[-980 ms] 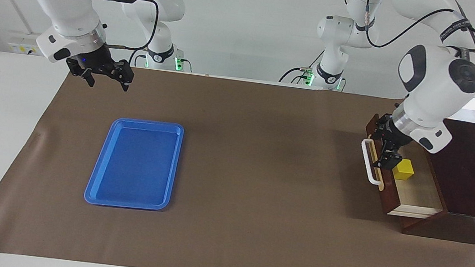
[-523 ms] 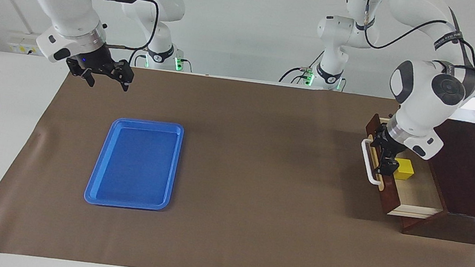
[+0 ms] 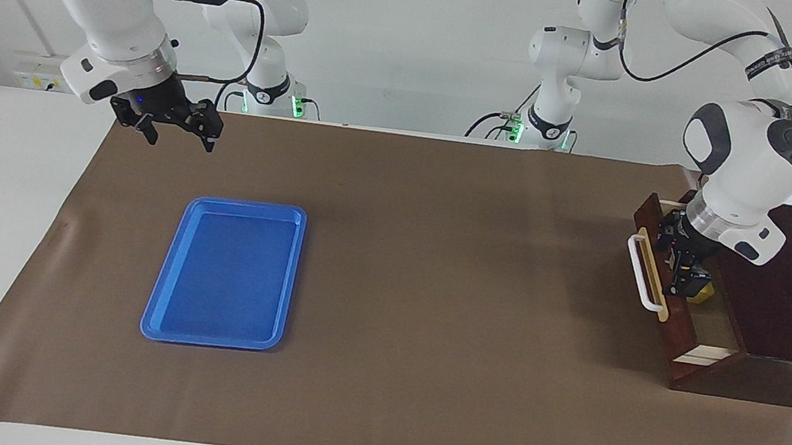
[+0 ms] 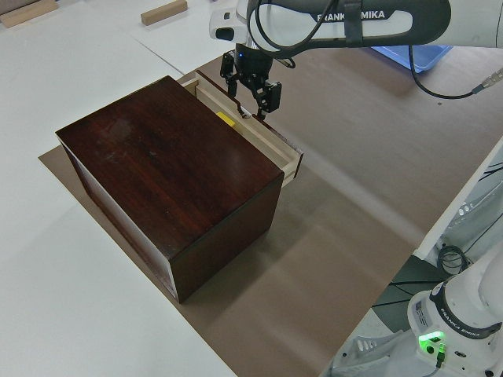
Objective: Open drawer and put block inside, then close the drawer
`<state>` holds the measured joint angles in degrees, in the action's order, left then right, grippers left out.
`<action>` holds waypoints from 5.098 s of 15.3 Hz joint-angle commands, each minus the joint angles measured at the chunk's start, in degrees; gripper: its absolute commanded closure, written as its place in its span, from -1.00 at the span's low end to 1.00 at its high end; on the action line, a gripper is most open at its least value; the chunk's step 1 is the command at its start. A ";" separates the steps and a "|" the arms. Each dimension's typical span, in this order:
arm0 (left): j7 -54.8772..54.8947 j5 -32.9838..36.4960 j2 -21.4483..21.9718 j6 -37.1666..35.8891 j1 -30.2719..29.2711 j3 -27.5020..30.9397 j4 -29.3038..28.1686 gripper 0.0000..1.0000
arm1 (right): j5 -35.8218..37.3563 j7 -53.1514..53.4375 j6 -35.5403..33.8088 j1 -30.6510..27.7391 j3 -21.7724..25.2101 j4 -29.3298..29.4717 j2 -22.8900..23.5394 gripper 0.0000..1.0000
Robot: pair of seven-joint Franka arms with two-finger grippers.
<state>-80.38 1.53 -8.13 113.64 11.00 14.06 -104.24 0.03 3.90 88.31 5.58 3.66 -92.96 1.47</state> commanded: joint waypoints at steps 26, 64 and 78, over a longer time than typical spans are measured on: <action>45.62 1.20 4.88 -17.39 -4.14 -3.51 10.46 -1.00 | -1.00 0.58 -0.33 -1.01 -0.58 -0.91 -1.03 -1.00; 80.65 -3.29 8.58 -29.35 -8.01 -14.68 13.19 -1.00 | -1.09 0.58 -0.33 -0.92 -0.58 -0.91 -1.03 -1.00; 80.64 -3.20 8.66 -28.56 -7.84 -14.42 13.01 -1.00 | -1.09 0.58 -0.33 -1.01 -0.58 -0.91 -1.03 -1.00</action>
<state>-0.25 -1.30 0.56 85.30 3.34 -0.36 -91.54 0.03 3.90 88.30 5.58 3.66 -92.96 1.47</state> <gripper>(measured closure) 0.000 0.000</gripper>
